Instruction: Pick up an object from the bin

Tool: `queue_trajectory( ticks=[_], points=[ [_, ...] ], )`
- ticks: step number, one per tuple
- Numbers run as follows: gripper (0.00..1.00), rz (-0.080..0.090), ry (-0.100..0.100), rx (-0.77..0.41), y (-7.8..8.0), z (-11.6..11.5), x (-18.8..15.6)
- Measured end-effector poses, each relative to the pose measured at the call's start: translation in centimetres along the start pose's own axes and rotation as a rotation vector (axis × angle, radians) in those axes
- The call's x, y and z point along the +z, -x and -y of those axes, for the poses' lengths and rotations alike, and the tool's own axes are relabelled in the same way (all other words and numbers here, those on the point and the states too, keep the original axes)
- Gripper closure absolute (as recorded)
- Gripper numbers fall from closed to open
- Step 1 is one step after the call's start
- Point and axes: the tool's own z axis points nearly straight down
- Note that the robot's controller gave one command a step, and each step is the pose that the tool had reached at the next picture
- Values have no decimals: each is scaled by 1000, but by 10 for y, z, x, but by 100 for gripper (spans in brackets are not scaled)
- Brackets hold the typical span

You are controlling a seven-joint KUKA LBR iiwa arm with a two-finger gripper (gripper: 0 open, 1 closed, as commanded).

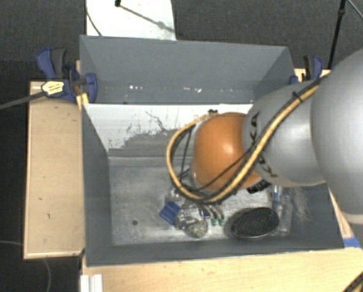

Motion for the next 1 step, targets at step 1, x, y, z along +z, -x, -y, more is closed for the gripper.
queue_trajectory(
  ticks=[1],
  points=[
    [100,0,0,4,2,0,-33]
  ],
)
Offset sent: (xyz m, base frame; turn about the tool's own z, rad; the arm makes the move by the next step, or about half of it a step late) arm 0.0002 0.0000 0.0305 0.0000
